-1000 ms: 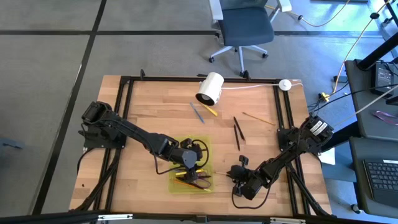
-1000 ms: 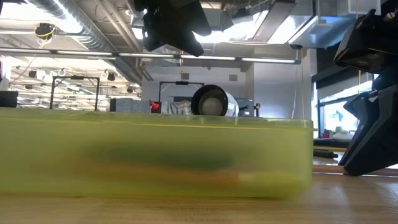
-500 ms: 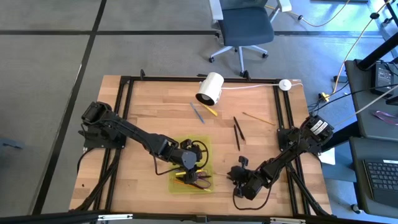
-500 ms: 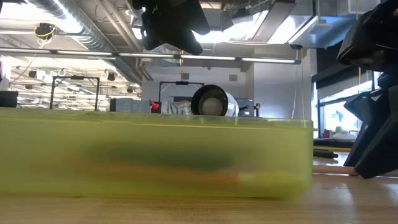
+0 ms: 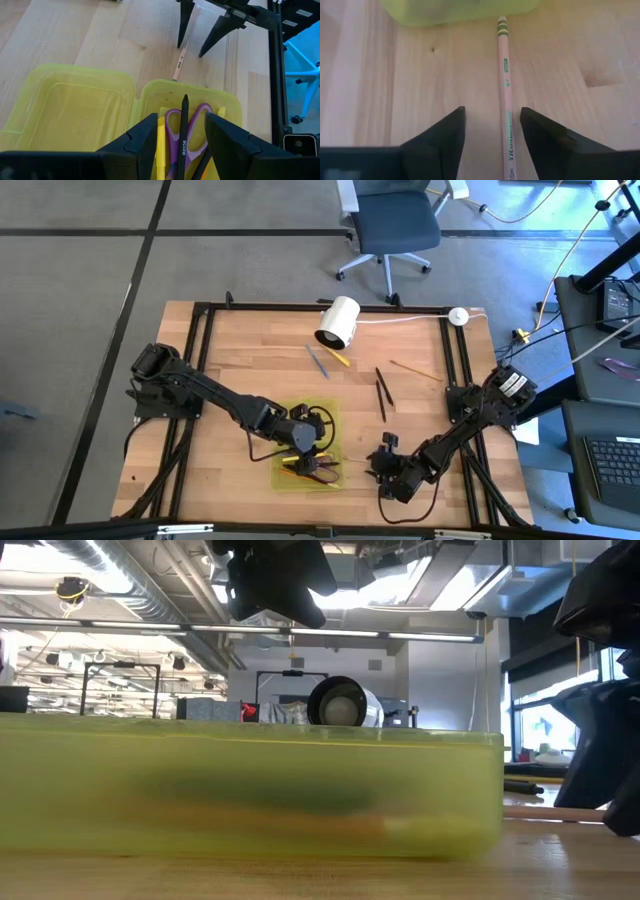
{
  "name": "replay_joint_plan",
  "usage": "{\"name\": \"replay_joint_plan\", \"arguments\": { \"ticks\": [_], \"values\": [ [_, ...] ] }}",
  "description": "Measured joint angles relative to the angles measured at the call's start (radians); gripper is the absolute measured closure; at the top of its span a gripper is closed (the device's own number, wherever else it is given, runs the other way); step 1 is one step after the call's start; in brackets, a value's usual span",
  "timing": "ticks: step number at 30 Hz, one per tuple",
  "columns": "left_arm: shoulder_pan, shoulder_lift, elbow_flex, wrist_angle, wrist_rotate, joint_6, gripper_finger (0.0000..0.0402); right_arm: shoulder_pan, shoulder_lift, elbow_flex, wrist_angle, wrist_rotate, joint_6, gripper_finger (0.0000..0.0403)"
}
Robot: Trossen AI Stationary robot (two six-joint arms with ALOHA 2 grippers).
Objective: Pick & place school supplies into a supply box
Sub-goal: Put the pink pencil into the yellow supply box
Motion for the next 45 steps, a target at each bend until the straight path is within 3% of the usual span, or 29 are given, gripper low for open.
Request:
{"name": "replay_joint_plan", "arguments": {
  "ticks": [12, 29, 36, 45],
  "values": [
    [0.0, 0.0, 0.0, 0.0, 0.0, 0.0, 0.0244, 0.006, -0.001, 0.002, -0.059, 0.002, 0.07, 0.0201],
    [0.002, 0.0, 0.0, 0.0, 0.0, 0.0, 0.0244, 0.24, -0.001, -0.008, -0.288, 0.146, 0.503, 0.0201],
    [0.002, 0.0, 0.0, 0.001, 0.0, 0.0, 0.024, 0.326, -0.001, -0.08, -0.24, 0.255, 0.583, 0.0201],
    [0.001, 0.0, 0.0, 0.004, 0.0, 0.0, 0.024, 0.353, -0.002, -0.236, 0.048, 0.378, 0.543, 0.0201]
  ]
}}
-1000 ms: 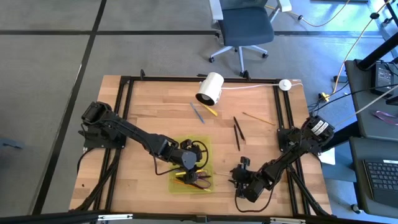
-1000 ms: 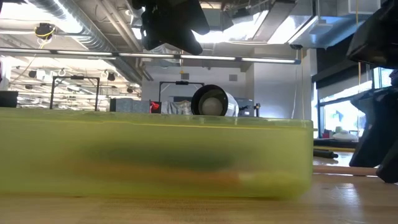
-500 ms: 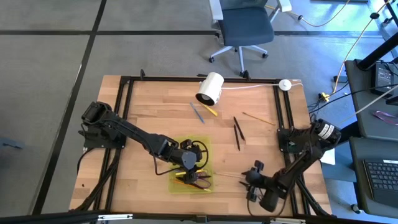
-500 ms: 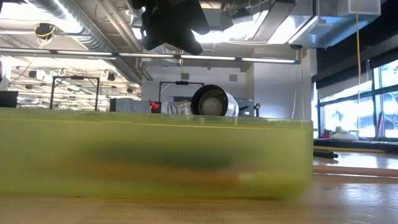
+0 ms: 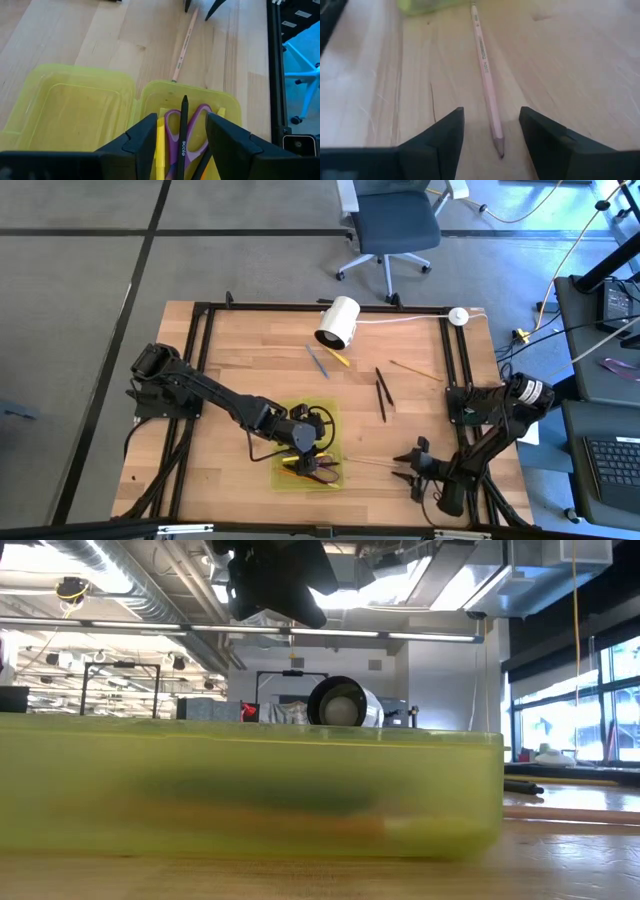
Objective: Pick & place school supplies into a supply box
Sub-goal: Put the pink pencil into the yellow supply box
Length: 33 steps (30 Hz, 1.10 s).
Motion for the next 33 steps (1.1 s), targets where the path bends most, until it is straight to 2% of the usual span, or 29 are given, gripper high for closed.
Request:
{"name": "replay_joint_plan", "arguments": {
  "ticks": [5, 13, 18, 33],
  "values": [
    [0.0, 0.0, 0.0, 0.0, 0.0, 0.0, 0.0238, 0.007, 0.011, -0.024, 0.062, 0.01, -0.155, 0.0201],
    [0.0, 0.0, 0.0, 0.0, 0.0, 0.0, 0.024, 0.007, 0.082, -0.022, 0.118, 0.094, -0.129, 0.0206],
    [0.0, 0.0, 0.0, 0.0, -0.012, 0.0, 0.0237, 0.006, 0.123, -0.023, 0.17, 0.142, -0.131, 0.0238],
    [0.0, 0.0, 0.0, 0.0, -0.026, 0.0, 0.0236, 0.002, 0.127, -0.024, 0.176, 0.145, -0.153, 0.0313]
  ]
}}
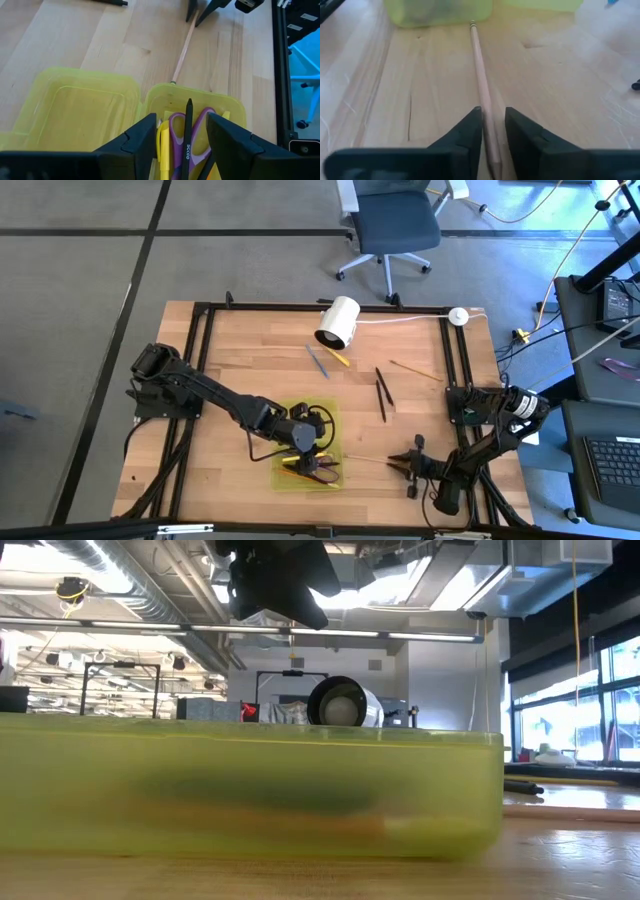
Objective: Pick & place school supplies into a supply box
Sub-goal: Put the pink pencil into the yellow supply box
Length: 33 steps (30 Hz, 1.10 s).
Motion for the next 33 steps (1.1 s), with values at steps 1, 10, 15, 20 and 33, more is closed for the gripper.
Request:
{"name": "replay_joint_plan", "arguments": {
  "ticks": [1, 10, 15, 20, 33],
  "values": [
    [0.0, 0.0, 0.0, 0.0, 0.0, 0.0, 0.0237, 0.0, 0.0, 0.0, 0.0, 0.0, -0.001, 0.0317],
    [0.0, 0.0, 0.0, 0.0, 0.0, 0.0, 0.0239, 0.0, 0.003, 0.004, 0.001, 0.014, -0.001, 0.0366],
    [0.0, 0.0, 0.0, 0.0, 0.0, 0.0, 0.0239, 0.0, 0.006, 0.027, -0.004, 0.019, -0.002, 0.0373],
    [0.0, 0.0, 0.0, 0.0, 0.0, 0.0, 0.0239, -0.001, 0.006, 0.046, -0.004, 0.011, 0.001, 0.0367],
    [0.0, 0.0, 0.0, 0.0, 0.0, 0.0, 0.0239, 0.0, -0.07, 0.054, -0.087, -0.069, 0.005, 0.0371]
  ]
}}
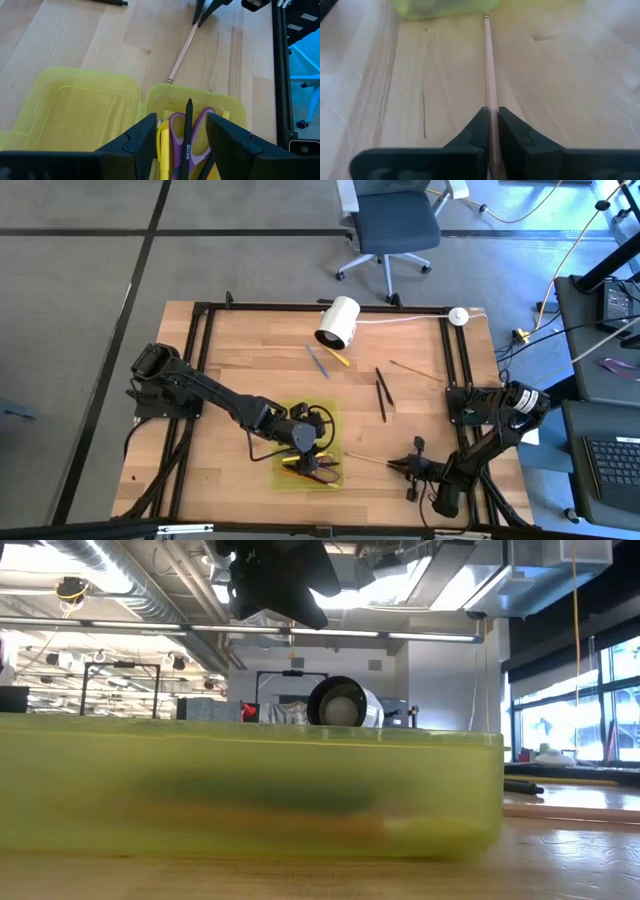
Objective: Pick & place school supplies into a supply box
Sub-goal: Put the pink pencil into the yellow supply box
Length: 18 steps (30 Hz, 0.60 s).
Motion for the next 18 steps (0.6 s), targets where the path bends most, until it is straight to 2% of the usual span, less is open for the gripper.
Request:
{"name": "replay_joint_plan", "arguments": {
  "ticks": [18],
  "values": [
    [0.0, 0.0, 0.0, 0.0, 0.0, 0.009, 0.0239, 0.002, -0.094, 0.0, -0.15, -0.095, -0.001, 0.037]
  ]
}}
